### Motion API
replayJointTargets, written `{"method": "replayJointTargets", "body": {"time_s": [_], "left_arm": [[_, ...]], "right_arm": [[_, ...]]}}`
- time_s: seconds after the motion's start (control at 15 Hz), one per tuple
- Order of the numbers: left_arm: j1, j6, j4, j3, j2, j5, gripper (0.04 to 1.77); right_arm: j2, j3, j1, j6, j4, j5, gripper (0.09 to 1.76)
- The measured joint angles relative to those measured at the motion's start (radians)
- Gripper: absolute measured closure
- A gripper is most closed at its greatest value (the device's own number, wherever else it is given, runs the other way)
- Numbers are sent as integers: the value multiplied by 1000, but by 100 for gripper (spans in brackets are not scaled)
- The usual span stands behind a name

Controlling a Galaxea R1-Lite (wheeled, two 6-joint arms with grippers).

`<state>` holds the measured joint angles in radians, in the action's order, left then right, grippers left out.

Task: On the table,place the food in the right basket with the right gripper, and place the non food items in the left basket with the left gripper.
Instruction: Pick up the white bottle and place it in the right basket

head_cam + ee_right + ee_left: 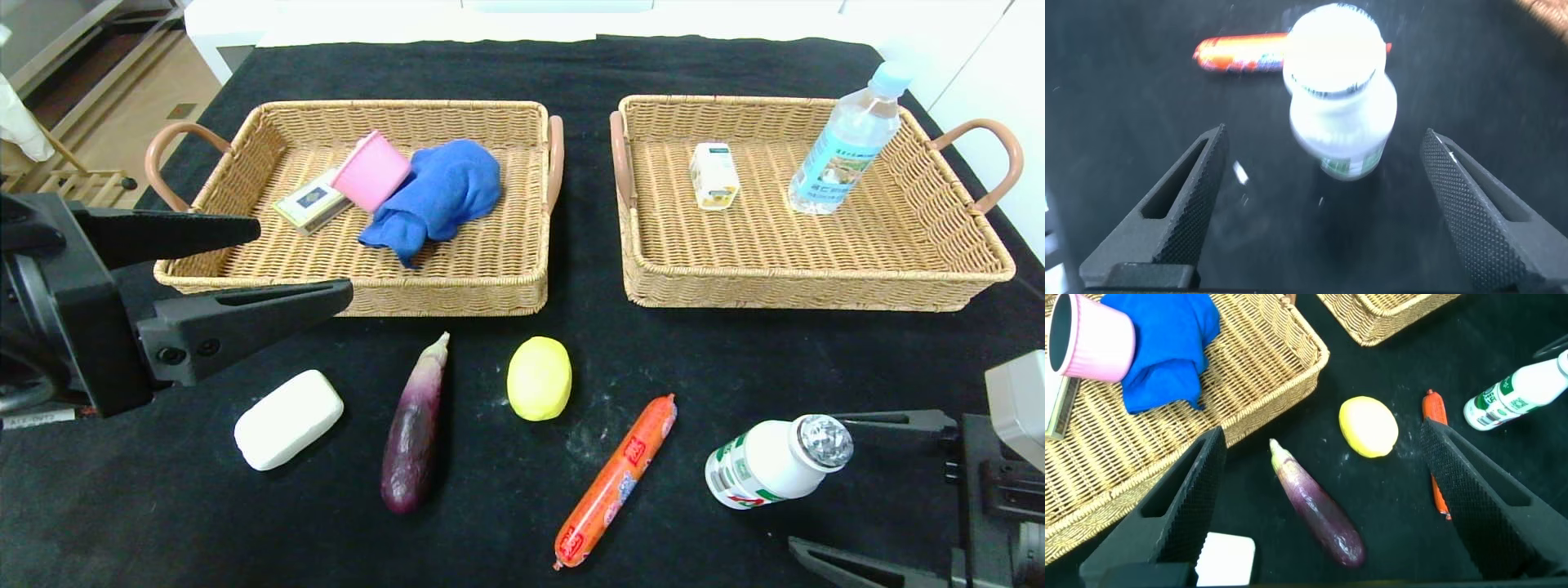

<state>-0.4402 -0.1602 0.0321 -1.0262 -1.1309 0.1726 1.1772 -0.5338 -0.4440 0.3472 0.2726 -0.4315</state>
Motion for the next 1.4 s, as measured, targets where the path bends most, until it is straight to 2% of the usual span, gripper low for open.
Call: {"method": "replayJointTargets", "body": {"time_s": [0.2,0.93,1.4], "left_arm": [[0,0,0,0,0,0,9],[0,0,-1,1,2,0,9],[0,0,-1,3,3,0,9]], "right_arm": [[52,33,-14,-1,103,17,14],[191,40,-24,-11,294,21,14],[216,37,-23,-14,310,23,14]]}}
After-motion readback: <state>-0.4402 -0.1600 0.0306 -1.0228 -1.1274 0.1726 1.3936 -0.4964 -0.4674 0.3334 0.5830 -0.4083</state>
